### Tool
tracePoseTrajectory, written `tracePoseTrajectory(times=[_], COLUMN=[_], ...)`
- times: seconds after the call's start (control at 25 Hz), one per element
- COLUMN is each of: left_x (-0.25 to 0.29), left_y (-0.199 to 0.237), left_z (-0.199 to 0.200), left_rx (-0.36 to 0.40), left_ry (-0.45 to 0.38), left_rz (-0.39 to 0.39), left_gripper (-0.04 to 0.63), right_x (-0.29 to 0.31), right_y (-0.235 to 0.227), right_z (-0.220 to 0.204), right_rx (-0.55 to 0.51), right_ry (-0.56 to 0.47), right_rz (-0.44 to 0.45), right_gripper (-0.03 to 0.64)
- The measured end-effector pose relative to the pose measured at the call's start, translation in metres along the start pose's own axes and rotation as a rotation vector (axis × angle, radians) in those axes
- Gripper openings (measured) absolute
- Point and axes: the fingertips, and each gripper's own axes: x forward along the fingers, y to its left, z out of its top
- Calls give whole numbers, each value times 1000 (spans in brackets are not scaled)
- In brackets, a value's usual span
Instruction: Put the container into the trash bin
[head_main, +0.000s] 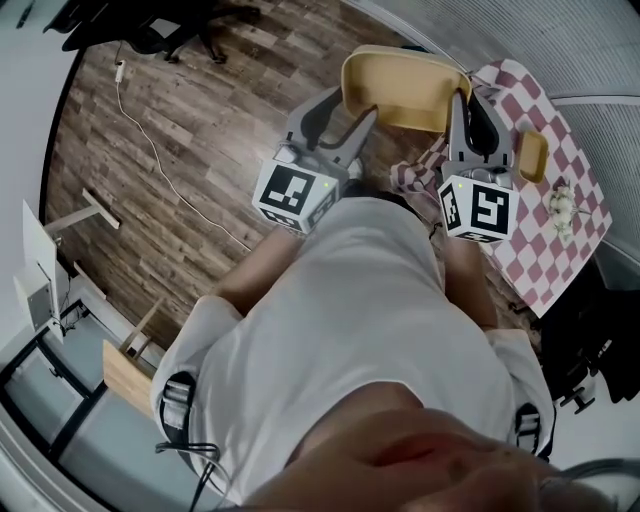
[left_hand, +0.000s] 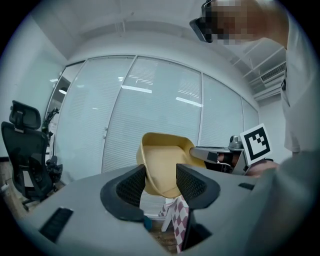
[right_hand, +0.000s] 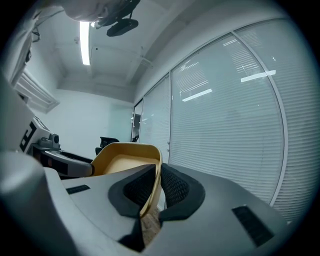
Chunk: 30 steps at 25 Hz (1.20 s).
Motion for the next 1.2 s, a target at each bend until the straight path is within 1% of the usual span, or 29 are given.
tracePoseTrajectory(times=[0.24, 0.6, 0.84, 1.2], left_x=[-6, 2, 16, 51], left_y=[30, 49, 56, 73], left_z=[7, 13, 17, 24], left_rx=[4, -3, 2, 6], left_ry=[-3, -10, -1, 1], left_rz=[13, 14, -9, -28], left_gripper=[215, 215, 215, 215], right_x=[23, 44, 58, 86], right_y=[21, 23, 15, -6], right_z=[6, 13, 13, 11], right_rx=[-5, -13, -16, -2], right_ry=[0, -8, -3, -8], right_rz=[22, 21, 7, -21], right_gripper=[55, 55, 55, 55])
